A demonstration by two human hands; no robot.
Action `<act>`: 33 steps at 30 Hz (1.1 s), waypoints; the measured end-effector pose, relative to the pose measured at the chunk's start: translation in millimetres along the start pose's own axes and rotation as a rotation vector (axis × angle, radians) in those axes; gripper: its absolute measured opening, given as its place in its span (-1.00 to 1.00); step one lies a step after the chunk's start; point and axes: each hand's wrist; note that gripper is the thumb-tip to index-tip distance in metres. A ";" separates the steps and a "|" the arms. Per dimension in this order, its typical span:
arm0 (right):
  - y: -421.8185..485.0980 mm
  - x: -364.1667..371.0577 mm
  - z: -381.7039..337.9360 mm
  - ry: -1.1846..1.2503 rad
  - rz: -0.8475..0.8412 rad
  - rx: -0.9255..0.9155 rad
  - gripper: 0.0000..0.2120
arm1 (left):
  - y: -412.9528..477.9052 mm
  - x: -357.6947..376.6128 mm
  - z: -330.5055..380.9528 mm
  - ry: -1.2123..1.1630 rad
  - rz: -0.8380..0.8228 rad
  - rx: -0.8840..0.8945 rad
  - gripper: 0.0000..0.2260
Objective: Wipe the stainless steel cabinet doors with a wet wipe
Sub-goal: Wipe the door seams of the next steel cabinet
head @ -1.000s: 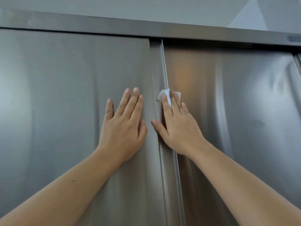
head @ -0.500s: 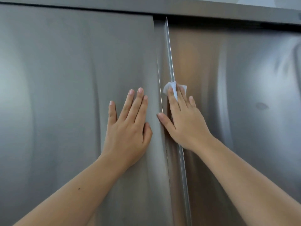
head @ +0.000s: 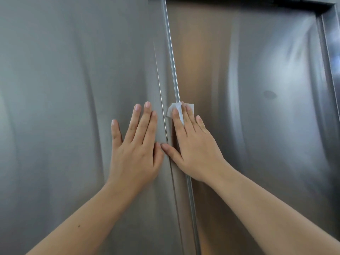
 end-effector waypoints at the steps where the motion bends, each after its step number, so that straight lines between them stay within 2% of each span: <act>1: -8.6 3.7 -2.6 0.016 -0.006 0.007 -0.24 | -3.3 0.6 2.1 -0.006 -0.002 -0.003 -0.50; 7: -79.1 29.1 -20.4 0.075 -0.048 0.065 -0.35 | -27.2 -1.2 8.0 -0.021 -0.035 -0.009 -0.50; 16: -61.4 29.1 -17.4 0.077 -0.018 0.067 -0.33 | -69.0 0.5 16.5 -0.010 -0.076 0.016 -0.49; 19: -85.2 41.9 -24.2 0.100 -0.011 0.093 -0.35 | -82.3 2.4 22.8 -0.018 -0.091 0.010 -0.48; 24: -142.5 63.4 -31.3 0.066 0.011 0.082 -0.40 | -114.2 5.7 33.3 0.044 -0.156 0.101 -0.48; 33: -124.9 68.1 -28.8 0.123 0.098 0.105 -0.44 | -144.3 4.0 58.2 -0.032 -0.195 0.020 -0.51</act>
Point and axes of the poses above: each hand's wrist, its own y-axis towards the middle knuckle, its own x-axis out of the palm, z = x × y, and after that the axes turned 4 degrees about -y, right-handed
